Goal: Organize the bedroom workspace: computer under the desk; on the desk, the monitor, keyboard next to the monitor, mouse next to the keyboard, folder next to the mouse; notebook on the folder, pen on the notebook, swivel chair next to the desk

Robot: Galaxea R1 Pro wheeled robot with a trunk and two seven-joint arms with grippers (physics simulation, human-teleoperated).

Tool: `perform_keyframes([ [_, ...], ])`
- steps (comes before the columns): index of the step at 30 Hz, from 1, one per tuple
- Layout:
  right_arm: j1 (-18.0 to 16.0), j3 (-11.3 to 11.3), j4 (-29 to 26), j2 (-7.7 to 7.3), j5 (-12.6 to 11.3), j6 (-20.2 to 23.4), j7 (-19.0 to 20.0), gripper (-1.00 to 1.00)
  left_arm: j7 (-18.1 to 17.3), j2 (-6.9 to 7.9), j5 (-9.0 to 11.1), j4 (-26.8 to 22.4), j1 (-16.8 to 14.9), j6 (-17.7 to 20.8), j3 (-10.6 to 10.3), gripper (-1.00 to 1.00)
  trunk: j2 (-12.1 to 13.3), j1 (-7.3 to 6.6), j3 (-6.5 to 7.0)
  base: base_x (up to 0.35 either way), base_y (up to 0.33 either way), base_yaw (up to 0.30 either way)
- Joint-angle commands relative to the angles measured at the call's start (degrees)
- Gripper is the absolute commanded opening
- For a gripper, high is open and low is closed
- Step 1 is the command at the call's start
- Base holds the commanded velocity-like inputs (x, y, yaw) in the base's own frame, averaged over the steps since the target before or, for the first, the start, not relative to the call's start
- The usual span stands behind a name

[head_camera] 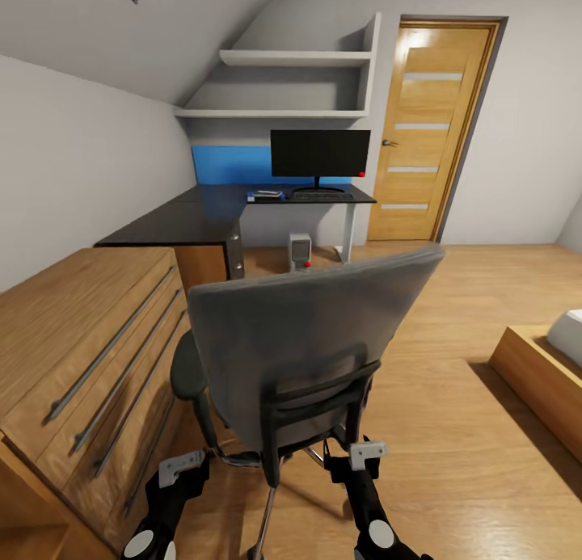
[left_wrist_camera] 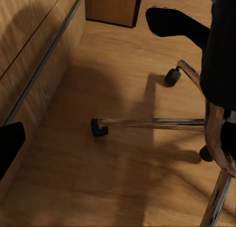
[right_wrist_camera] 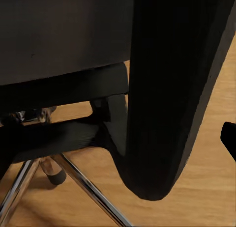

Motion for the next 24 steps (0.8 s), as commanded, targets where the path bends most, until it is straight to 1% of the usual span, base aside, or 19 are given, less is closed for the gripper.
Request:
perform_keyframes([
  [1, -0.1, 0.4, 0.0, -0.04, -0.6, -0.4, -0.3, 1.0, 0.1, -0.05, -0.5, 0.0, 0.0, 0.0, 0.1, 1.0, 0.0, 0.01, -0.05, 0.256, 0.0, 0.0],
  [5, -0.1, 0.4, 0.0, -0.04, -0.6, -0.4, -0.3, 1.0, 0.1, -0.05, -0.5, 0.0, 0.0, 0.1, 0.1, 1.0, 0.0, 0.01, -0.05, 0.19, 0.0, 0.0],
  [11, -0.1, 0.3, 0.0, -0.04, -0.6, -0.4, -0.3, 1.0, 0.1, -0.05, -0.5, 0.0, 0.0, 0.1, 0.1, 1.0, 0.0, 0.01, -0.05, 0.023, 0.0, 0.0],
  [14, -0.1, 0.3, 0.0, -0.04, -0.6, -0.4, -0.3, 1.0, 0.1, -0.05, -0.5, 0.0, 0.0, 0.1, 0.1, 1.0, 0.0, 0.01, -0.05, -0.16, 0.0, 0.0],
  [19, -0.1, 0.4, 0.1, -0.04, -0.6, -0.4, -0.3, 1.0, 0.1, -0.05, -0.5, 0.0, 0.0, 0.1, 0.1, 1.0, 0.0, 0.01, -0.05, -0.254, 0.0, 0.0],
  [24, -0.1, 0.4, 0.1, -0.04, -0.6, -0.4, -0.3, 1.0, 0.1, -0.05, -0.5, 0.0, 0.0, 0.1, 0.1, 1.0, 0.0, 0.01, -0.05, -0.103, 0.0, 0.0],
])
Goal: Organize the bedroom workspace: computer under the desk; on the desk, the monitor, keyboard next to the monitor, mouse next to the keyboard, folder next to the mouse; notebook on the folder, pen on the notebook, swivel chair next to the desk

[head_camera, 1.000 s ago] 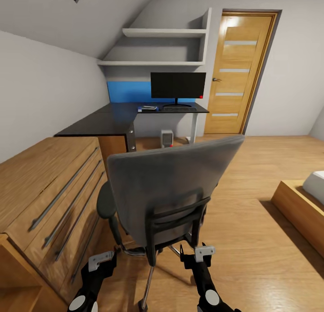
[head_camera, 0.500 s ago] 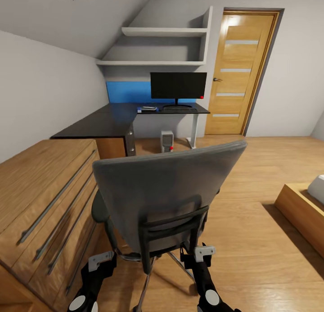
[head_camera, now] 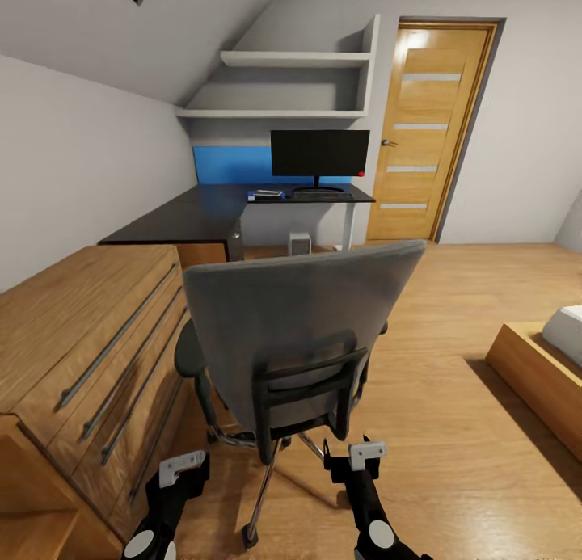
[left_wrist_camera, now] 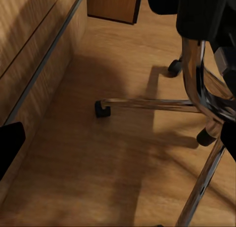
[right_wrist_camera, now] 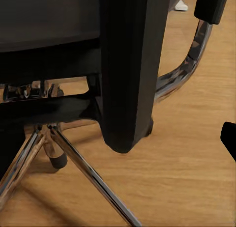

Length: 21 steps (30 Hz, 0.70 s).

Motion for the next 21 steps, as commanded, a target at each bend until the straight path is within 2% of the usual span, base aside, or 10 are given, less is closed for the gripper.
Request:
perform_keyframes([
  [1, -0.1, 0.4, 0.0, -0.04, -0.6, -0.4, -0.3, 1.0, 0.1, -0.05, -0.5, 0.0, 0.0, 0.1, 0.1, 1.0, 0.0, -0.02, -0.05, -0.041, 0.0, 0.0],
  [8, -0.1, 0.4, 0.0, 0.02, -0.6, -0.4, -0.3, 1.0, 0.1, -0.05, -0.5, 0.0, 0.0, 0.1, 0.1, 1.0, 0.0, -0.02, -0.05, -0.062, 0.0, 0.0],
  [15, -0.1, 0.3, 0.0, 0.04, -0.5, -0.4, -0.3, 1.0, 0.1, -0.05, -0.5, 0.0, 0.0, 0.1, 0.0, 1.0, 0.0, -0.02, -0.05, -0.261, -0.015, 0.0],
  [21, -0.1, 0.3, 0.0, 0.04, -0.5, -0.4, -0.3, 1.0, 0.0, -0.05, -0.5, 0.8, 0.0, 0.1, -0.1, 1.0, 0.0, -0.02, -0.05, -0.285, -0.105, 0.0],
])
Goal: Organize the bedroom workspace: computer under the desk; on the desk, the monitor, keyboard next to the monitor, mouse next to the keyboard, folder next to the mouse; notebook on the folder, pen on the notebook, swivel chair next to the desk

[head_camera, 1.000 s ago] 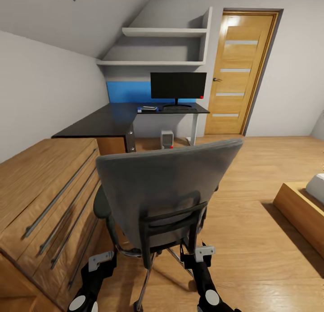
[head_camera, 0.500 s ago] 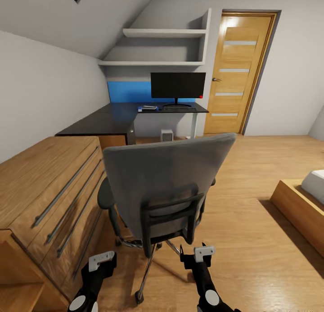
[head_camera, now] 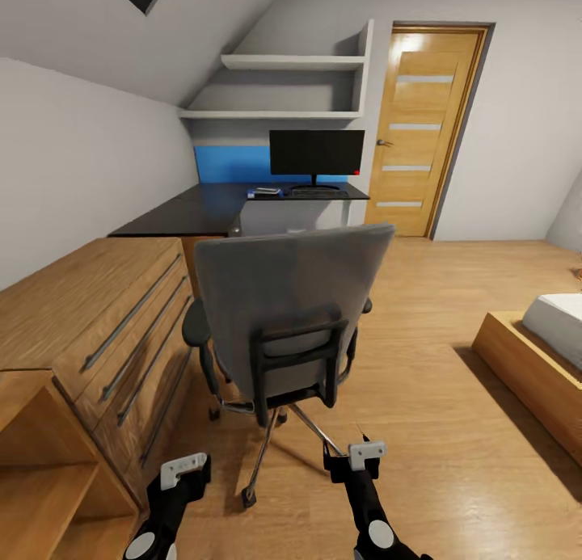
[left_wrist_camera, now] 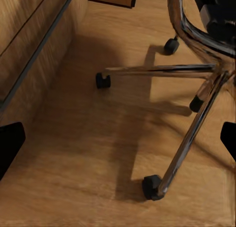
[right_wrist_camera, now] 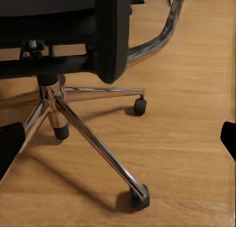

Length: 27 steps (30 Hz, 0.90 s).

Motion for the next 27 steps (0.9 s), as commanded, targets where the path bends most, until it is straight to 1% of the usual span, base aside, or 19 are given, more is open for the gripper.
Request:
perform_keyframes([
  [1, -0.1, 0.4, 0.0, -0.04, -0.6, -0.4, -0.3, 1.0, 0.1, -0.05, -0.5, 0.2, 0.0, 0.1, -0.1, 1.0, 0.0, -0.04, -0.05, -0.217, -0.182, 0.0],
  [3, -0.1, 0.4, 0.0, -0.04, -0.6, -0.4, -0.3, 1.0, 0.1, -0.05, -0.5, 0.4, 0.0, 0.1, -0.8, 1.0, 0.0, -0.04, -0.05, -0.162, -0.209, 0.0],
  [5, -0.1, 0.4, 0.0, -0.01, -0.6, -0.4, -0.3, 1.0, 0.2, -0.05, -0.5, 0.5, 0.0, 0.1, -2.0, 1.0, 0.0, -0.04, -0.05, -0.104, -0.24, 0.0],
  [6, -0.1, 0.3, 0.0, 0.0, -0.6, -0.4, -0.3, 1.0, 0.3, -0.05, -0.5, 0.6, 0.0, 0.1, -2.8, 1.0, 0.0, -0.04, -0.05, -0.074, -0.259, 0.0],
  [7, -0.1, 0.3, 0.0, 0.05, -0.6, -0.6, -0.4, 1.0, 0.4, -0.05, -0.4, 0.7, 0.0, 0.1, -4.2, 1.0, 0.0, -0.04, -0.05, -0.047, -0.275, 0.0],
  [12, -0.1, 0.3, 0.0, 0.17, -0.7, -1.8, -0.4, 1.0, 0.6, -0.05, -0.4, 1.4, 0.0, 0.1, -6.3, 1.0, 0.0, -0.04, -0.05, -0.025, -0.288, 0.0],
  [18, -0.1, 0.3, 0.0, 0.28, -0.6, -2.6, -0.4, 1.0, 0.7, -0.05, -0.4, 1.8, 0.0, 0.1, -6.9, 1.0, 0.0, -0.04, -0.05, -0.006, -0.238, 0.0],
  [27, -0.1, 0.3, 0.1, 0.31, -0.7, -2.8, -0.4, 1.0, 0.7, -0.05, -0.4, 1.9, 0.0, 0.1, -7.0, 1.0, 0.0, -0.04, -0.05, 0.026, -0.053, 0.0],
])
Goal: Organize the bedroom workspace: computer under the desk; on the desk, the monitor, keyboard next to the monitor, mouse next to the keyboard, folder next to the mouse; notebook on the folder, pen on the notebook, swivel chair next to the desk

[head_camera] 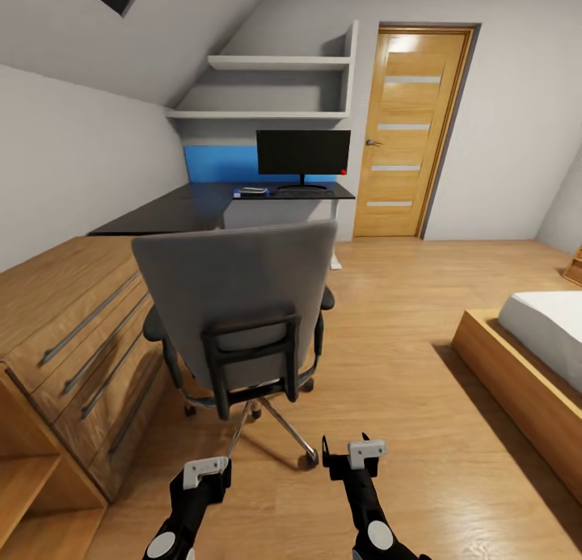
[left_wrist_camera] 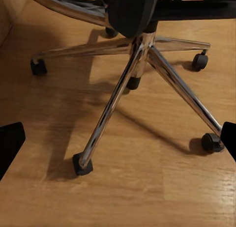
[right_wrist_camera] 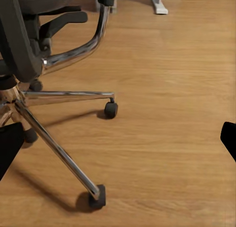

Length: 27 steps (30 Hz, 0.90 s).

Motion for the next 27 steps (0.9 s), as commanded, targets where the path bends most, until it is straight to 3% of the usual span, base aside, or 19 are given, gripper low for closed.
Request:
perform_keyframes([
  [1, -0.1, 0.4, 0.2, -0.04, -0.6, -0.4, -0.3, 1.0, 0.1, -0.05, -0.5, 0.0, 0.0, 0.1, 0.1, 1.0, 0.0, 0.0, -0.05, 0.178, -0.012, 0.0],
  [22, -0.1, 0.4, 0.8, -0.04, -0.6, -0.4, -0.3, 1.0, 0.1, -0.05, -0.4, 0.0, 0.0, 0.0, 0.1, 1.0, 0.0, 0.0, -0.05, 0.288, -0.002, 0.0],
  [27, -0.1, 0.4, 0.8, -0.04, -0.6, -0.4, -0.3, 1.0, 0.1, -0.05, -0.4, 0.1, 0.0, 0.1, 0.0, 1.0, 0.0, 0.0, -0.05, 0.13, 0.0, 0.0],
])
